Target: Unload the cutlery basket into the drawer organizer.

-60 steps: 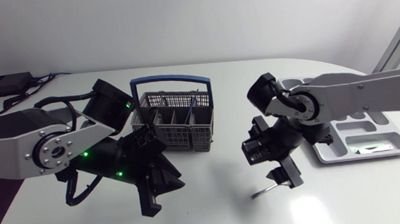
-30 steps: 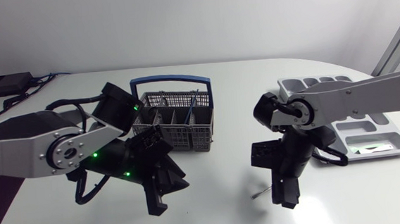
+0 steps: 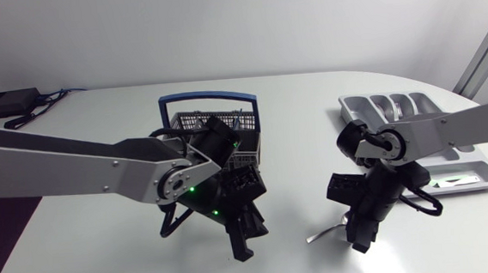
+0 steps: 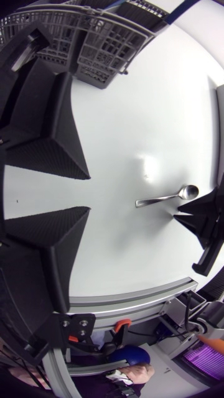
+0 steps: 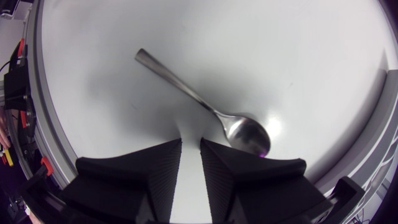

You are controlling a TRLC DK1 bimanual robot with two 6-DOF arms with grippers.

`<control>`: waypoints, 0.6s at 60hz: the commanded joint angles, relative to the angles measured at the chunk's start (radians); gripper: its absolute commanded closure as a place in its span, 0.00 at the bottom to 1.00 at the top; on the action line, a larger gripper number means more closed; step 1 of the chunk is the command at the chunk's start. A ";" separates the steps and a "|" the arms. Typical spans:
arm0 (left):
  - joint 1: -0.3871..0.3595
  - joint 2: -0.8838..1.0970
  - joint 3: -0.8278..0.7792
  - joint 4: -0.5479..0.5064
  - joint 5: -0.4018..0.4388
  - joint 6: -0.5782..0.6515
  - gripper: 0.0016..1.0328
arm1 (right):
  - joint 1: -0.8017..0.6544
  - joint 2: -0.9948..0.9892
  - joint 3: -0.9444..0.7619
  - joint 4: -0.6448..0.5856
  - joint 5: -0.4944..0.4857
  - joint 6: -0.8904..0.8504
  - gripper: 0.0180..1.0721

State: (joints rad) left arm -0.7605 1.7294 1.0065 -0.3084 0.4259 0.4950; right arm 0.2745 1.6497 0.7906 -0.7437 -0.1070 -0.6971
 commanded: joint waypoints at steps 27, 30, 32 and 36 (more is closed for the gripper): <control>-0.045 0.111 0.076 0.009 -0.033 0.013 0.68 | -0.017 0.191 0.141 0.210 0.061 0.051 0.76; -0.040 0.099 0.064 0.009 -0.033 0.013 0.68 | -0.008 0.213 0.165 0.211 0.061 0.061 0.75; -0.036 0.088 0.055 0.009 -0.033 0.013 0.68 | 0.000 0.220 0.176 0.214 0.061 0.071 0.75; -0.028 0.062 0.034 0.009 -0.033 0.013 0.68 | 0.015 0.214 0.188 0.218 0.066 0.105 0.75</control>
State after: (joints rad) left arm -0.8040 1.8286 1.0794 -0.2993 0.3935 0.4950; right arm 0.2672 1.8111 0.9863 -0.5381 -0.0509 -0.6472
